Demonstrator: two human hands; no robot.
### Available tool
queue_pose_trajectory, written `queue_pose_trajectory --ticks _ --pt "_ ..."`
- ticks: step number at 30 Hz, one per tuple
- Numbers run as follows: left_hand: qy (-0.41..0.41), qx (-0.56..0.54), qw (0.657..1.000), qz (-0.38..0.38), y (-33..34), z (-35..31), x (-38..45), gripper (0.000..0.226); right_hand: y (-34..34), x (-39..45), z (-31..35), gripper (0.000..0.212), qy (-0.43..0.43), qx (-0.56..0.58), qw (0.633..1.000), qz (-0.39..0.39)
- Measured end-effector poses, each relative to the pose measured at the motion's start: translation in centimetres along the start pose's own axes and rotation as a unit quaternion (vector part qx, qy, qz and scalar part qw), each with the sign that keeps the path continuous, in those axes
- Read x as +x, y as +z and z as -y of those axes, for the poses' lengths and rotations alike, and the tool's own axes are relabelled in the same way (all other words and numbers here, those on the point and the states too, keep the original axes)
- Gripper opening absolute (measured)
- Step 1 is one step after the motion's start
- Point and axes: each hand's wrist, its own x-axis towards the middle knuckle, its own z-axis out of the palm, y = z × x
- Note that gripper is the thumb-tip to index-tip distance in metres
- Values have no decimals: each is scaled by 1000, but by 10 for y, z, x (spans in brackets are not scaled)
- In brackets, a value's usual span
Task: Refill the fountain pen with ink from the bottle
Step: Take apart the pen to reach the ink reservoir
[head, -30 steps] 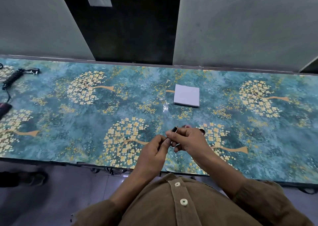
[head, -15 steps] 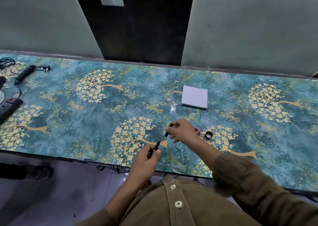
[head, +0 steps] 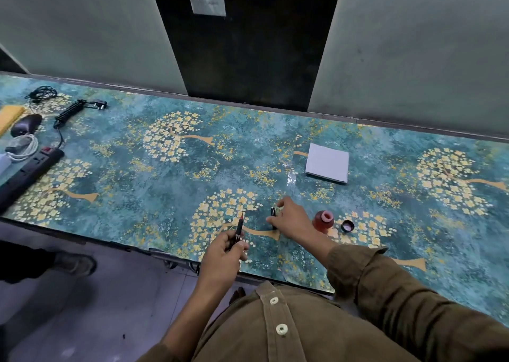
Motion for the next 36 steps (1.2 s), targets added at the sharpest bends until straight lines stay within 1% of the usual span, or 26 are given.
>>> queue_pose_trajectory --ticks 2,4,5,6,8,9,11,15,21,25,31,34,36 --pt "5 -19 1000 -3 1 -7 0 16 -3 -12 1 40 -20 4 1000 -2" --pt "15 -43 999 -3 3 -17 0 17 -11 -29 10 25 -52 30 998 1" --pt "21 -54 998 -1 4 -23 -1 17 -16 -38 16 18 -64 77 995 12" --pt "27 -60 998 2 6 -29 -2 18 -21 -49 24 14 -69 149 986 33" --pt "40 -65 997 6 10 -42 -5 18 -33 -67 40 18 -67 295 951 65" --pt "48 -67 997 9 13 -49 -7 18 -41 -75 46 21 -66 342 936 59" --pt "65 -80 995 12 16 -62 -10 16 -52 -86 57 22 -73 383 920 37" --pt "121 -93 988 20 26 -93 -16 11 -78 -99 69 13 -85 424 901 -18" --pt "171 -110 978 55 45 -118 -28 8 -103 -115 72 12 -108 475 871 -65" --pt "174 -97 977 76 52 -119 -34 7 -105 -122 64 14 -119 476 866 -93" --pt "152 -106 978 94 56 -112 -38 7 -101 -127 53 10 -101 490 860 -101" --pt "150 -112 978 93 59 -110 -38 8 -100 -126 52 11 -102 489 862 -90" --pt "147 -122 977 91 60 -110 -38 8 -100 -127 51 12 -102 500 857 -77"
